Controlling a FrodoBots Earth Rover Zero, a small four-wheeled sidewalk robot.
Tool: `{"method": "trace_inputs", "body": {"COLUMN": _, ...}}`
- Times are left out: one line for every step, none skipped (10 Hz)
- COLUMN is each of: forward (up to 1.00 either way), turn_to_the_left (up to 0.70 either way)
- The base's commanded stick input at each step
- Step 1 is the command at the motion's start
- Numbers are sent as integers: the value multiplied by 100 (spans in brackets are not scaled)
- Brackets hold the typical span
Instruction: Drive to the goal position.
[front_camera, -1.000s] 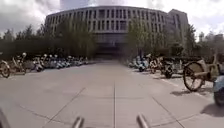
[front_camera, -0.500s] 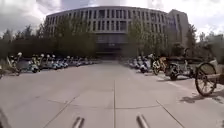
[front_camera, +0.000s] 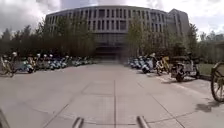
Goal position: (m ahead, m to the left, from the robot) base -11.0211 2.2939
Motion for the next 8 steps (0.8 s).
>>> {"method": "trace_inputs", "body": {"forward": 70, "turn_to_the_left": 0}}
{"method": "trace_inputs", "body": {"forward": 70, "turn_to_the_left": 0}}
{"method": "trace_inputs", "body": {"forward": 70, "turn_to_the_left": 0}}
{"method": "trace_inputs", "body": {"forward": 70, "turn_to_the_left": 0}}
{"method": "trace_inputs", "body": {"forward": 70, "turn_to_the_left": 0}}
{"method": "trace_inputs", "body": {"forward": 70, "turn_to_the_left": 0}}
{"method": "trace_inputs", "body": {"forward": 70, "turn_to_the_left": 0}}
{"method": "trace_inputs", "body": {"forward": 70, "turn_to_the_left": 0}}
